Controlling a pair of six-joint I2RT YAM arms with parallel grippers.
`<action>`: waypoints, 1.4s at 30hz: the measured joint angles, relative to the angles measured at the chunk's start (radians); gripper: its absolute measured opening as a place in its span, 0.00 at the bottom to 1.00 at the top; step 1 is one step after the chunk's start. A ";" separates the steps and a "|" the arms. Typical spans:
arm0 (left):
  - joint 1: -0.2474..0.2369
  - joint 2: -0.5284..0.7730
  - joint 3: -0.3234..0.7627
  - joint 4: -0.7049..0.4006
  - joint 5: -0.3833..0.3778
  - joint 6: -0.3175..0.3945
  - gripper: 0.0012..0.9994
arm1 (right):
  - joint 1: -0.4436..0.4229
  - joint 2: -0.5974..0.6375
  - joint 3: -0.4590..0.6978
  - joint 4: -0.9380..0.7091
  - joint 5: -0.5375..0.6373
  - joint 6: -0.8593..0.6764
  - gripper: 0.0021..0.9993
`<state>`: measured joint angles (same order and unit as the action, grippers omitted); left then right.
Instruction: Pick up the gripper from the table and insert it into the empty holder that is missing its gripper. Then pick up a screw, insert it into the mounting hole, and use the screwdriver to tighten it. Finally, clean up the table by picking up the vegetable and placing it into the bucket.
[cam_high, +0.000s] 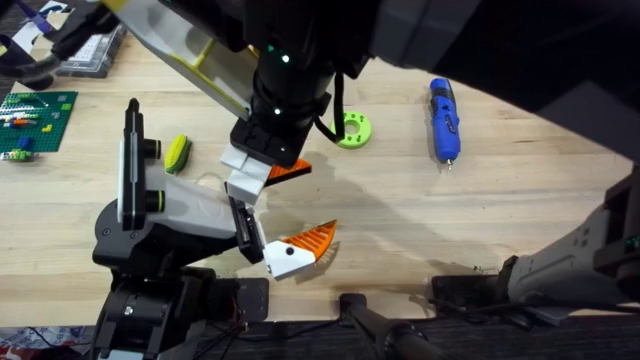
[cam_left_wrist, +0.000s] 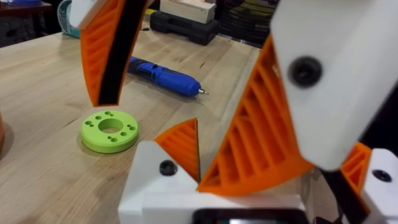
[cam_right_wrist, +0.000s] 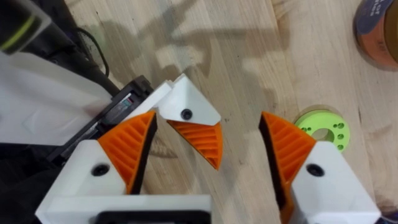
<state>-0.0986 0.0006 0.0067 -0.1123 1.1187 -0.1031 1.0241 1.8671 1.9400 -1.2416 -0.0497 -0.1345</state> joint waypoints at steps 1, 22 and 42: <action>0.000 0.000 0.000 0.002 0.000 -0.002 0.98 | 0.000 0.000 0.000 0.000 0.000 0.000 1.00; 0.000 0.000 0.000 0.000 0.004 -0.007 0.98 | -0.050 -0.140 -0.004 -0.061 0.000 -0.001 1.00; 0.000 0.000 0.000 0.000 0.005 -0.008 0.94 | -0.191 -0.386 -0.290 -0.046 -0.104 -0.030 1.00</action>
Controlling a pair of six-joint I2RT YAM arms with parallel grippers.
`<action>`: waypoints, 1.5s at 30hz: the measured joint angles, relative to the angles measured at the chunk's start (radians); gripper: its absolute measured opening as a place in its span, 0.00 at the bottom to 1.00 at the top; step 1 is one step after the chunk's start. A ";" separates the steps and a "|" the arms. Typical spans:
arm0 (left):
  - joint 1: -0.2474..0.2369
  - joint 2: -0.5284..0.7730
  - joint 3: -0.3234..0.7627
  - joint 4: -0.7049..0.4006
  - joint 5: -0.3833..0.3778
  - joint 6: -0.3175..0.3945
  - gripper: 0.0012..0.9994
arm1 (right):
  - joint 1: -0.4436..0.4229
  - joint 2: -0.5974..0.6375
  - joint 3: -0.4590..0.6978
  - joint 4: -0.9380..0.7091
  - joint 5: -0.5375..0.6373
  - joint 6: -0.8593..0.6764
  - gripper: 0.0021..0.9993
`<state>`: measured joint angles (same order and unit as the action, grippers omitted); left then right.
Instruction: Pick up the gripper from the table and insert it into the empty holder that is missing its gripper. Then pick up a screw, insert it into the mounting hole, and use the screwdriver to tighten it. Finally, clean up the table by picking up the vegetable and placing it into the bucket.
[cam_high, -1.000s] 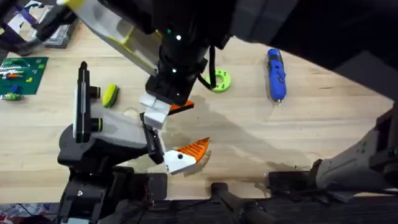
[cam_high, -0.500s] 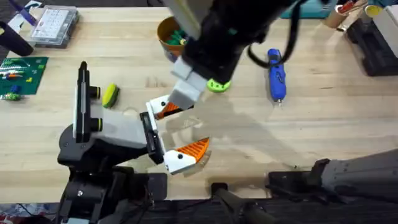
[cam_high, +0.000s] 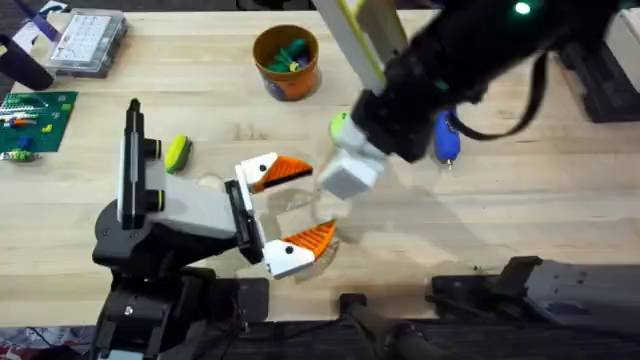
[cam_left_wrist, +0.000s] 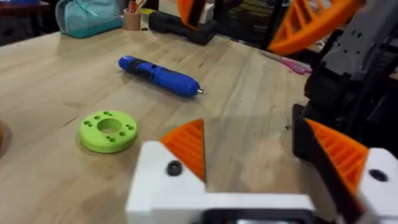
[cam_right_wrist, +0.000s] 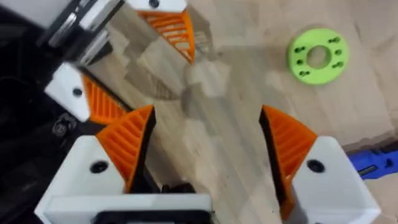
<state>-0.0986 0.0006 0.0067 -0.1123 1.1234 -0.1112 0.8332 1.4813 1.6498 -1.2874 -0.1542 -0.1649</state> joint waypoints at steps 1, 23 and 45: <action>0.000 0.000 0.000 0.000 0.001 0.000 0.89 | -0.005 -0.013 -0.017 -0.006 -0.018 -0.015 1.00; 0.000 0.000 0.000 0.000 0.007 0.014 0.02 | -0.105 -0.035 -0.043 -0.027 -0.064 -0.082 1.00; 0.000 0.000 0.000 -0.001 0.010 0.055 0.02 | -0.762 -0.051 -0.042 0.004 0.198 0.133 1.00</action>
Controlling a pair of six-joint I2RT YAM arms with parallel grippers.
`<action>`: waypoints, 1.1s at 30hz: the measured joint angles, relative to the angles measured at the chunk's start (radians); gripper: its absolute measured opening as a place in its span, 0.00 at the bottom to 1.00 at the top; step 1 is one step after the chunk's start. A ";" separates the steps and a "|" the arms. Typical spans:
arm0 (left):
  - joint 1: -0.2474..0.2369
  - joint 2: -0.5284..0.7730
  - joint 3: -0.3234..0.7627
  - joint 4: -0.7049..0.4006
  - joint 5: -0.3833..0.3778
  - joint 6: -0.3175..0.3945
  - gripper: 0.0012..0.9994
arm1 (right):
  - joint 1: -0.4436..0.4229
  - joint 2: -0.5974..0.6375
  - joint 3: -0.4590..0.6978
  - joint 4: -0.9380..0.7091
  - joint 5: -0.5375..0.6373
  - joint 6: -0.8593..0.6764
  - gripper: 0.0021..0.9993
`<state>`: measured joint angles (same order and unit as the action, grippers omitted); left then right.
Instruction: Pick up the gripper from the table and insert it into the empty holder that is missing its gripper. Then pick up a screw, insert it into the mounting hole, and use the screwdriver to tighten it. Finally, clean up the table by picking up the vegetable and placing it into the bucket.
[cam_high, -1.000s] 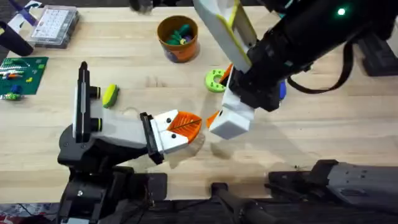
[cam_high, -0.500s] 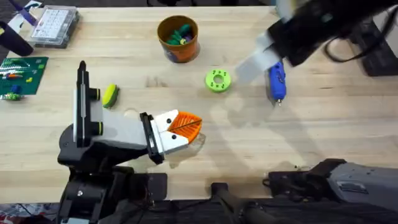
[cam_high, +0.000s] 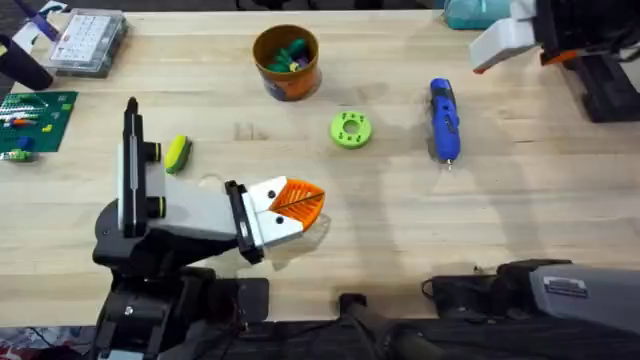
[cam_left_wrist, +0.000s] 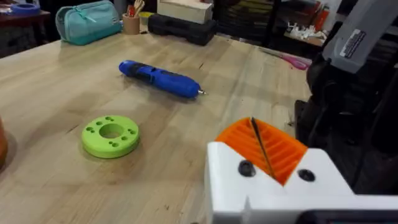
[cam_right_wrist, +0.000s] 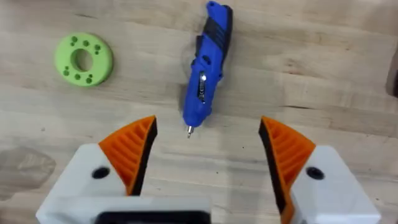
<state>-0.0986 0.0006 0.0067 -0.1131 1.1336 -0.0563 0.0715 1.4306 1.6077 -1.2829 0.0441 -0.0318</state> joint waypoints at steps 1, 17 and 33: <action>0.000 0.000 0.000 0.000 0.000 0.000 0.02 | -0.009 0.015 0.000 0.004 0.001 0.001 1.00; 0.000 0.000 0.000 0.000 0.000 0.000 0.02 | -0.030 0.236 -0.022 0.217 -0.024 -0.019 1.00; 0.000 0.000 0.000 0.000 0.000 0.000 0.02 | -0.105 0.486 -0.114 0.332 -0.053 -0.051 1.00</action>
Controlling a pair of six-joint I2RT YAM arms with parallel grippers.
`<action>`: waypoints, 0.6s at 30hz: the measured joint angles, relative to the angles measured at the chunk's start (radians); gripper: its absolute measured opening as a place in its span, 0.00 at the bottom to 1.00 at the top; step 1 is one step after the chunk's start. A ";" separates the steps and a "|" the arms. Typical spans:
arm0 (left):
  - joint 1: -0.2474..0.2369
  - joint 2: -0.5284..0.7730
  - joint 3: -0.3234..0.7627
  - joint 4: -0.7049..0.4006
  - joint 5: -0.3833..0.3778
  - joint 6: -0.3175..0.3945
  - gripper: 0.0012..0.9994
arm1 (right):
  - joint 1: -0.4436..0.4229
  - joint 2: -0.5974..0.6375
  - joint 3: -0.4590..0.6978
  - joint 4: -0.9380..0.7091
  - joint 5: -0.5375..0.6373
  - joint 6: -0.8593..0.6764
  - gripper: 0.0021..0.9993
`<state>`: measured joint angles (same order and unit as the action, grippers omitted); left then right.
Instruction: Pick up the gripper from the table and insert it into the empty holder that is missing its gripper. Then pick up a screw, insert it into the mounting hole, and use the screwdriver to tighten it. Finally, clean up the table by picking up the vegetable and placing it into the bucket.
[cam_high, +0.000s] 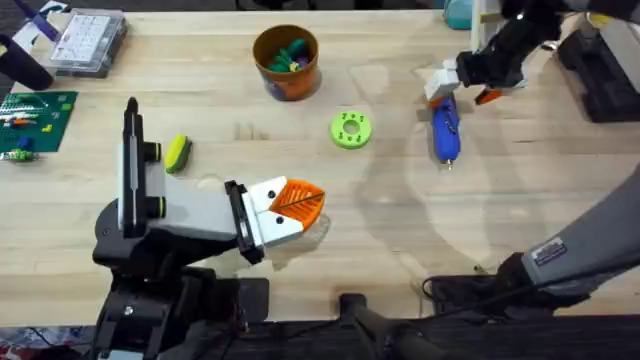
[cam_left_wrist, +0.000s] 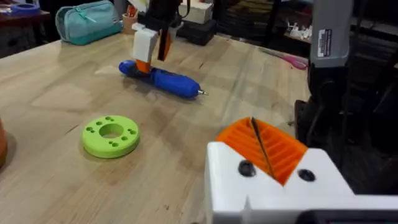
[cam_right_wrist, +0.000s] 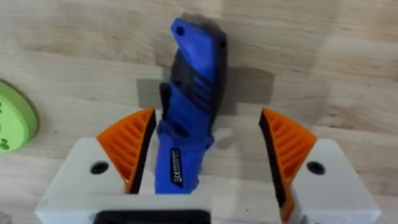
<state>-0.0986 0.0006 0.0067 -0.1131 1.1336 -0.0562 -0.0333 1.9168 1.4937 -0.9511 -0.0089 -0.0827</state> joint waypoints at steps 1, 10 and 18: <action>0.000 0.000 0.000 0.000 0.000 0.000 0.02 | 0.002 0.007 0.000 0.007 -0.009 -0.001 1.00; 0.000 0.000 0.000 0.000 0.000 0.000 0.02 | 0.009 0.019 0.000 0.028 -0.060 -0.016 1.00; 0.000 0.000 0.000 0.000 0.000 0.000 0.02 | 0.025 0.066 -0.001 0.037 -0.063 -0.019 1.00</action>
<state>-0.0986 0.0006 0.0067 -0.1128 1.1336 -0.0559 -0.0082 1.9831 1.4929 -0.9142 -0.0719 -0.1020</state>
